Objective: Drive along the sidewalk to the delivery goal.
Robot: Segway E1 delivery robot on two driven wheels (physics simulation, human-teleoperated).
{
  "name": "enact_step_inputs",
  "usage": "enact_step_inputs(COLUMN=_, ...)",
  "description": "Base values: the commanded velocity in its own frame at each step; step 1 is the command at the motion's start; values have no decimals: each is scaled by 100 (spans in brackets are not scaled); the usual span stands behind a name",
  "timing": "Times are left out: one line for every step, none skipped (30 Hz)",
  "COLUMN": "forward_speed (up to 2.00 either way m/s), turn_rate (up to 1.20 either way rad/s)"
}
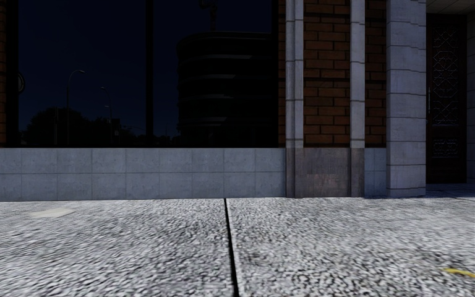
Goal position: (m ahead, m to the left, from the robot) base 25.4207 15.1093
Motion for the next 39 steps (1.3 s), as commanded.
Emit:
enact_step_inputs(forward_speed=0, turn_rate=42)
enact_step_inputs(forward_speed=0, turn_rate=64)
enact_step_inputs(forward_speed=0, turn_rate=64)
enact_step_inputs(forward_speed=0, turn_rate=94)
enact_step_inputs(forward_speed=0, turn_rate=120)
enact_step_inputs(forward_speed=0, turn_rate=120)
enact_step_inputs(forward_speed=0, turn_rate=120)
enact_step_inputs(forward_speed=0, turn_rate=120)
enact_step_inputs(forward_speed=0, turn_rate=120)
enact_step_inputs(forward_speed=0, turn_rate=120)
enact_step_inputs(forward_speed=0, turn_rate=120)
enact_step_inputs(forward_speed=0, turn_rate=120)
enact_step_inputs(forward_speed=0, turn_rate=120)
enact_step_inputs(forward_speed=0, turn_rate=120)
enact_step_inputs(forward_speed=0, turn_rate=120)
enact_step_inputs(forward_speed=0, turn_rate=120)
enact_step_inputs(forward_speed=0, turn_rate=120)
enact_step_inputs(forward_speed=0, turn_rate=120)
enact_step_inputs(forward_speed=0, turn_rate=120)
enact_step_inputs(forward_speed=0, turn_rate=120)
enact_step_inputs(forward_speed=0, turn_rate=120)
enact_step_inputs(forward_speed=0, turn_rate=120)
enact_step_inputs(forward_speed=0, turn_rate=120)
enact_step_inputs(forward_speed=0, turn_rate=120)
enact_step_inputs(forward_speed=0, turn_rate=120)
enact_step_inputs(forward_speed=0, turn_rate=120)
enact_step_inputs(forward_speed=0, turn_rate=120)
enact_step_inputs(forward_speed=0, turn_rate=120)
enact_step_inputs(forward_speed=0, turn_rate=120)
enact_step_inputs(forward_speed=0, turn_rate=120)
enact_step_inputs(forward_speed=0, turn_rate=120)
enact_step_inputs(forward_speed=0, turn_rate=120)
enact_step_inputs(forward_speed=0, turn_rate=120)
enact_step_inputs(forward_speed=0, turn_rate=120)
enact_step_inputs(forward_speed=0, turn_rate=120)
enact_step_inputs(forward_speed=0, turn_rate=120)
enact_step_inputs(forward_speed=0, turn_rate=120)
enact_step_inputs(forward_speed=0, turn_rate=120)
enact_step_inputs(forward_speed=0, turn_rate=120)
